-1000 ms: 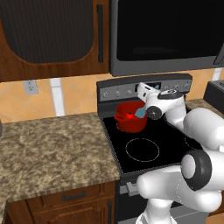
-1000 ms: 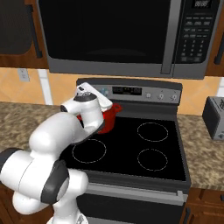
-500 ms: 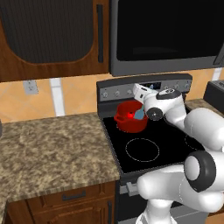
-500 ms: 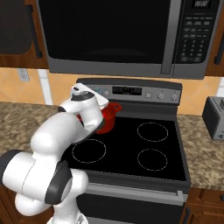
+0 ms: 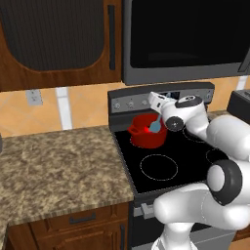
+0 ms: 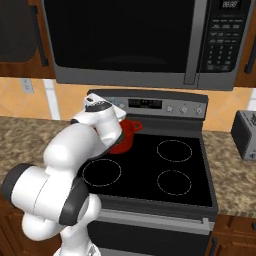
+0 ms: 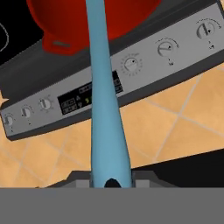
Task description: Put the tomato and eggplant in the pot. Retrieve the spatula and lightly stir the vegetables in the pot.
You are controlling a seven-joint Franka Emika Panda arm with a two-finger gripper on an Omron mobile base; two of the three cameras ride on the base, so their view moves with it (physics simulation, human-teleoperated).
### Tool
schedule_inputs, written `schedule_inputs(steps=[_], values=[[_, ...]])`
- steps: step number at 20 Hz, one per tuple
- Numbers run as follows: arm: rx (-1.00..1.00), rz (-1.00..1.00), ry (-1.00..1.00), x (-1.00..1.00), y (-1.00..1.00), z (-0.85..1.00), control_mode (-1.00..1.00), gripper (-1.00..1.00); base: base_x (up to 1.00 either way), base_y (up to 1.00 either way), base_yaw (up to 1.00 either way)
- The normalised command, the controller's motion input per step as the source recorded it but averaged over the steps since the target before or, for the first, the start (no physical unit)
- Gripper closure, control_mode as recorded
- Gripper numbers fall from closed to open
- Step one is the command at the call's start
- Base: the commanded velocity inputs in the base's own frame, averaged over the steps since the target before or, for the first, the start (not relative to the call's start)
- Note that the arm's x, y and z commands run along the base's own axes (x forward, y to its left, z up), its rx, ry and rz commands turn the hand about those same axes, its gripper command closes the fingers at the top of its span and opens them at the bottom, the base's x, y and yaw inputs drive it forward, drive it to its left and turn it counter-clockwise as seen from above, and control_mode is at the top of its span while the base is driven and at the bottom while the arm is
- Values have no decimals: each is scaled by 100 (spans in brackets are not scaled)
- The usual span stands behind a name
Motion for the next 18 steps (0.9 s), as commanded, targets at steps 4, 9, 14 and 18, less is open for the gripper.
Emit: schedule_inputs(steps=[4,9,14,18], values=[[-15,0,1,0,0,-49,-100,100,0,0,0],[-16,-1,0,11,9,-87,-100,100,0,0,0],[-24,-6,-3,60,38,-59,-100,100,0,0,0],[-21,-9,-18,43,12,-13,-100,100,0,0,0]])
